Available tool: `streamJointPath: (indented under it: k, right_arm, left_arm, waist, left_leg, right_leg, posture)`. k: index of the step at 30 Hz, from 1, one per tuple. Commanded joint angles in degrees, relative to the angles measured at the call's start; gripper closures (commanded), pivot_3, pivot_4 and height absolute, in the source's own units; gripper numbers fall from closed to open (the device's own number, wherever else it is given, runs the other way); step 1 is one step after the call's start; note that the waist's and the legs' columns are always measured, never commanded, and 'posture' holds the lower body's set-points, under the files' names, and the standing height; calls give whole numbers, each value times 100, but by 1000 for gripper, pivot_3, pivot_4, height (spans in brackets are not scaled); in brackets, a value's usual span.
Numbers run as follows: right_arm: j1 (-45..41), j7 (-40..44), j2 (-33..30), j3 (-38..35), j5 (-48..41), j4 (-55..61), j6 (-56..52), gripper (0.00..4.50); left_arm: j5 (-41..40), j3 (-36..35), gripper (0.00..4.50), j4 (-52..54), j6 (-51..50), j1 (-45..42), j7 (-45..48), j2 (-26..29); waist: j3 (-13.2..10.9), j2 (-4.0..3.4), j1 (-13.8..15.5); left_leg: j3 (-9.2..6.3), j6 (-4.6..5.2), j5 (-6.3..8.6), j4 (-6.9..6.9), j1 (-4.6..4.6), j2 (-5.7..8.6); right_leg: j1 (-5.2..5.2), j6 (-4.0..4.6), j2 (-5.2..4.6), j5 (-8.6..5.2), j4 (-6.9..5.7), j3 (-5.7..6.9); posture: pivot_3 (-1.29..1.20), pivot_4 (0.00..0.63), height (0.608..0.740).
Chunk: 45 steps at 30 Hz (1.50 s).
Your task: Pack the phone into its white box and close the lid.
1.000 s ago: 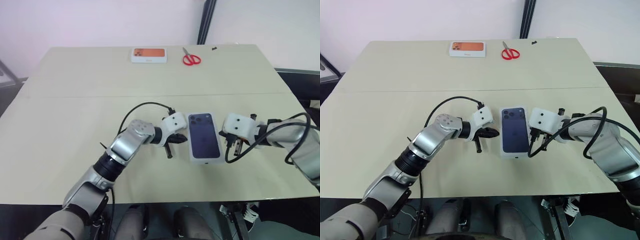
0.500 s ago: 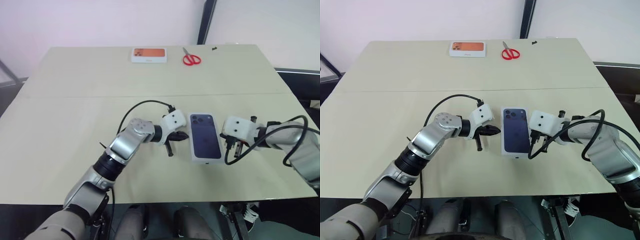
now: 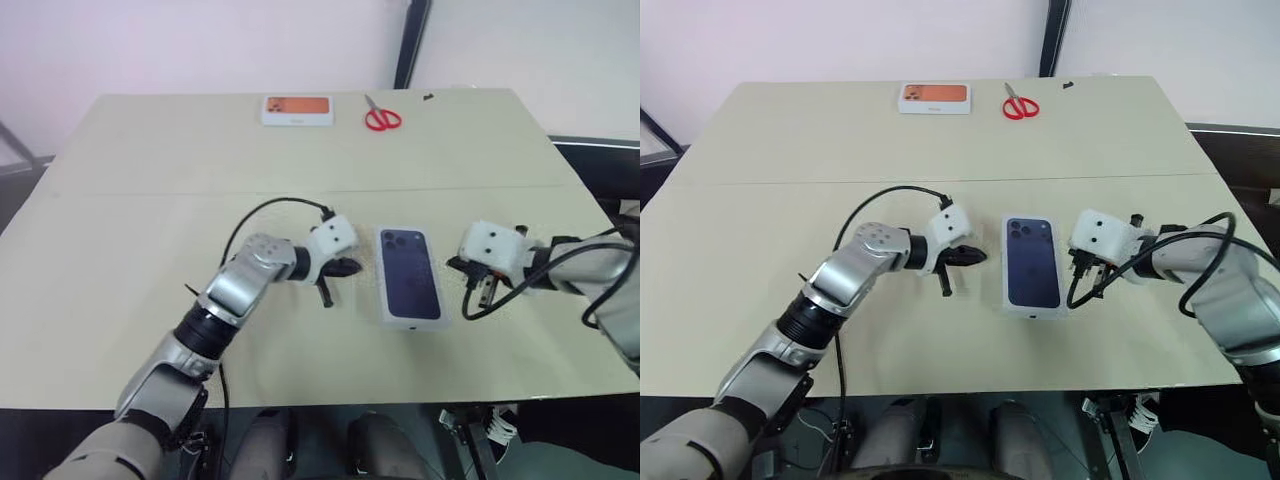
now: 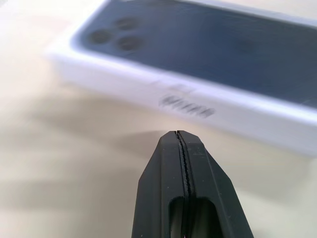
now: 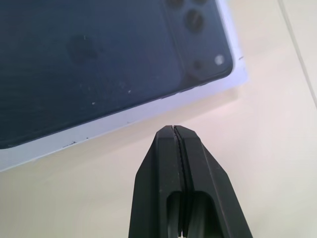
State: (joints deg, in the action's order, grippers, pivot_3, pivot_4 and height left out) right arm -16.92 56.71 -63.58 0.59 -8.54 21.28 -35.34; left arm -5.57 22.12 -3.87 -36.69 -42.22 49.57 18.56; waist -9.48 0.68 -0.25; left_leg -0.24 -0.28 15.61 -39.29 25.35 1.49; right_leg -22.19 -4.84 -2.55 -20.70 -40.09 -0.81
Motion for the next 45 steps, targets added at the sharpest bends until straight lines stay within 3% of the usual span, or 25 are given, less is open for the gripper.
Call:
streamJointPath:
  k: [1,9,20,25,28,32,37,42,45]
  right_arm:
    - [123,329,-148,-508,-407,247,-45,4481]
    - [655,542,-123,-680,-1022,1000,-509,4481]
    - [1411,-104,81,-134,-633,1120,-460,4481]
    - [1391,-227,117,-143,-608,1044,-369,4481]
    - [1109,-331,274,-338,-710,954,-295,4481]
    - [617,-606,685,-731,-850,648,-105,4481]
    - [-13,-908,1047,-826,-765,-261,146,4481]
    - [-624,-1066,1578,-957,-1013,-1135,252,4481]
    - [-814,-1078,1821,-961,-1052,-1587,349,4481]
  left_arm:
    - [-111,-193,4500,-75,181,-386,120,-69]
    - [242,188,4500,-1620,689,-1332,179,-849]
    - [956,774,4500,-2795,1112,-1341,208,-1290]
    - [907,541,4500,-2743,1249,-1196,61,-1376]
    - [576,-72,4500,-2530,1459,-1221,-188,-1425]
    - [283,-807,4500,-1928,1650,-1178,-419,-1107]
    - [292,-1463,4500,-1014,1499,-730,-657,-103]
    - [58,-2058,4500,46,917,63,-754,655]
    - [-341,-2840,4500,991,400,1050,-747,1158]
  waist:
    - [0,0,40]
    - [0,1,106]
    - [7,8,115]
    - [8,10,112]
    - [8,10,97]
    - [5,13,70]
    - [7,9,15]
    - [6,10,8]
    - [6,10,0]
  left_leg:
    - [0,0,0,-1,0,1]
    - [0,1,0,-8,1,3]
    - [-2,1,0,-11,-3,4]
    - [-8,9,6,6,-92,4]
    - [-12,45,27,10,-106,3]
    - [-8,9,6,11,-84,3]
    - [-7,5,4,18,-89,3]
    - [-8,5,4,19,-87,4]
    - [-8,5,4,18,-86,4]
  right_leg:
    - [1,0,0,0,1,0]
    - [4,0,-1,0,1,0]
    - [9,0,0,0,-2,-2]
    - [113,-1,-1,0,35,2]
    - [131,-1,0,0,50,4]
    - [89,-1,0,-1,27,-2]
    - [83,-1,1,0,19,-8]
    - [82,-1,-1,0,14,-6]
    - [82,-1,-2,0,15,-6]
  posture:
    - [0,150,740]
    - [0,150,740]
    - [0,150,740]
    - [0,150,740]
    - [0,150,740]
    - [0,150,740]
    - [0,150,740]
    - [0,150,740]
    - [0,150,740]
